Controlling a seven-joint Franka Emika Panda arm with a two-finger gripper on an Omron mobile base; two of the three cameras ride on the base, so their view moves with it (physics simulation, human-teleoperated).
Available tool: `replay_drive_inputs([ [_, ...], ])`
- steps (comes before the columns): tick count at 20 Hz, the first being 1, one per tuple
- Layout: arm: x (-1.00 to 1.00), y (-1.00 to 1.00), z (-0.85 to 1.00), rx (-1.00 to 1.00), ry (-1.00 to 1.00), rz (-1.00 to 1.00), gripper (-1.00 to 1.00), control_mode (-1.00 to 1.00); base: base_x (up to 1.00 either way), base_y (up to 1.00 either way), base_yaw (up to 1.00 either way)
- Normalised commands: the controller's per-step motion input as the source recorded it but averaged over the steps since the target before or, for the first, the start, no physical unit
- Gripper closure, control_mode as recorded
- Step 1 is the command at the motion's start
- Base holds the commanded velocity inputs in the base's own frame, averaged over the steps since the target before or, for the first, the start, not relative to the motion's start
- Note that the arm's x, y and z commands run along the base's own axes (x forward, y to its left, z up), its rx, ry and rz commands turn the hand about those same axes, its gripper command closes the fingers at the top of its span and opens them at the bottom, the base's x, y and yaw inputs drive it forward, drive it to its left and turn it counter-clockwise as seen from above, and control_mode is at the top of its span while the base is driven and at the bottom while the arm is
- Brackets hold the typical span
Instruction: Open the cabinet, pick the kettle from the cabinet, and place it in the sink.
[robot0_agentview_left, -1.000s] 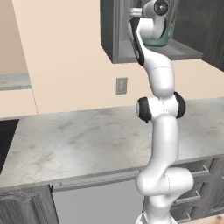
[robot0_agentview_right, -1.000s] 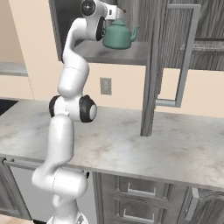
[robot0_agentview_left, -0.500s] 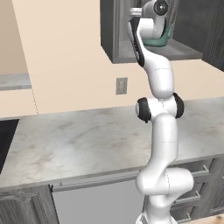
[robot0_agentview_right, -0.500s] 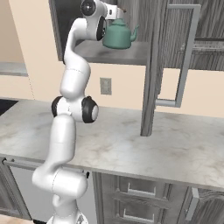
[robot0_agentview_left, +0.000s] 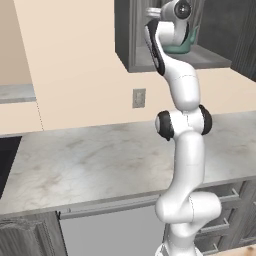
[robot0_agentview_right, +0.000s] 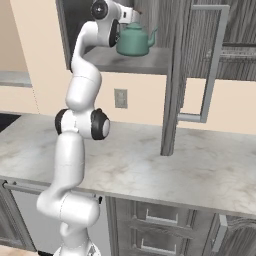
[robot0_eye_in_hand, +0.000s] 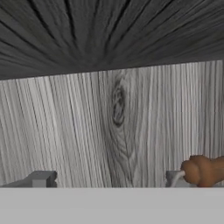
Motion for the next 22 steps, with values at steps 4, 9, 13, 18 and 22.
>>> replay_drive_inputs([
  [4,0.09,0.06,-0.06,0.07,0.01,0.0,-1.0,-1.0,0.0,0.0,0.0],
  [9,0.1,0.07,-0.11,0.08,0.0,0.0,-1.0,-1.0,0.0,0.0,0.0],
  [13,0.19,0.06,-0.07,0.05,0.0,0.0,1.0,-1.0,0.0,0.0,0.0],
  [18,0.18,-0.09,-0.07,0.06,0.05,0.0,1.0,-1.0,0.0,0.0,0.0],
  [22,0.04,-0.14,-0.05,0.07,0.01,0.0,1.0,-1.0,0.0,0.0,0.0],
])
